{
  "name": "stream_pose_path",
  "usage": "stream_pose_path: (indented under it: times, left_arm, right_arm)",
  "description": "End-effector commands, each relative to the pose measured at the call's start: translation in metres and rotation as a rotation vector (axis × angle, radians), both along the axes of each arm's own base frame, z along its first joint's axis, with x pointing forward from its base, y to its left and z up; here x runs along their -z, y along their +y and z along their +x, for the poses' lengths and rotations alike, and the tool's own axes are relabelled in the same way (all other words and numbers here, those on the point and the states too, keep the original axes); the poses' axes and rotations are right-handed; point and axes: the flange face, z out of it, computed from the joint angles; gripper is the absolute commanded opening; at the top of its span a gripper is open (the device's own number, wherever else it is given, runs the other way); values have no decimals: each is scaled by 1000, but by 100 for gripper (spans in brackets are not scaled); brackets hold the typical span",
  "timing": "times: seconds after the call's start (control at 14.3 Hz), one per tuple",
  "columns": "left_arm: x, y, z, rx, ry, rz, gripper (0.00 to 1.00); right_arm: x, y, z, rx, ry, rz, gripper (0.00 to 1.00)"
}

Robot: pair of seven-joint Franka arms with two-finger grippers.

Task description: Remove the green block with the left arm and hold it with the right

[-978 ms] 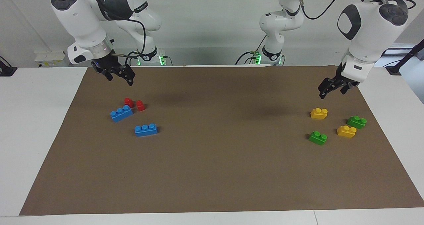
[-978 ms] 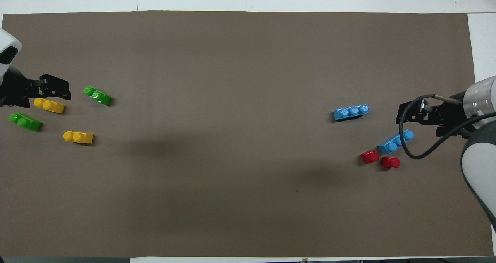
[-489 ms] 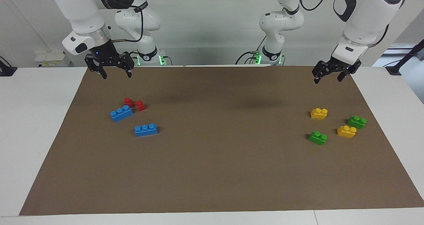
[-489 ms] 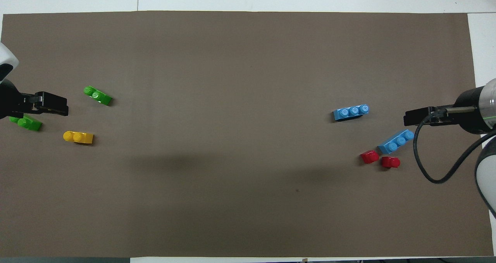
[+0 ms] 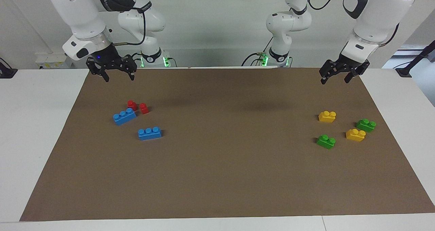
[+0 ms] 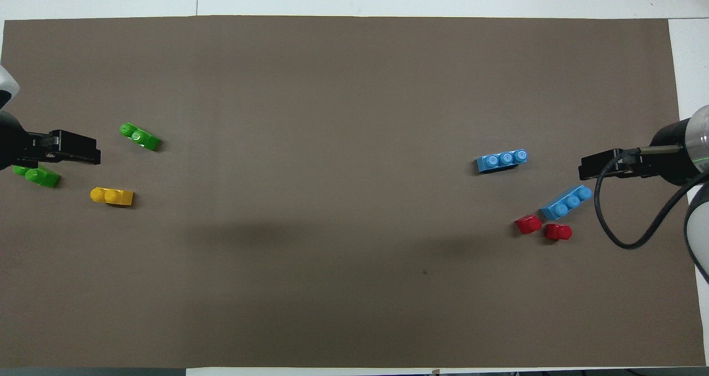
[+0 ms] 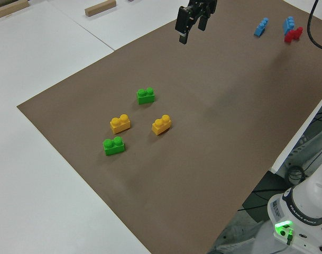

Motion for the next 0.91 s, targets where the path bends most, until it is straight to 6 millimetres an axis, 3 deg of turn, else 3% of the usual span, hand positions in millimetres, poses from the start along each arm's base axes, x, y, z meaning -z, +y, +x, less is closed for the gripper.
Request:
stream_pose_path:
  times: [0.0,0.84]
  left_arm:
    - [0,2,-8,9,-15,-15,100]
    - [0,2,-9,12,-14,-15,100]
  right_arm:
    - [-9,-8,16,-33,23,-37,100]
    - [-9,-13,24,-27,-18,-40,100]
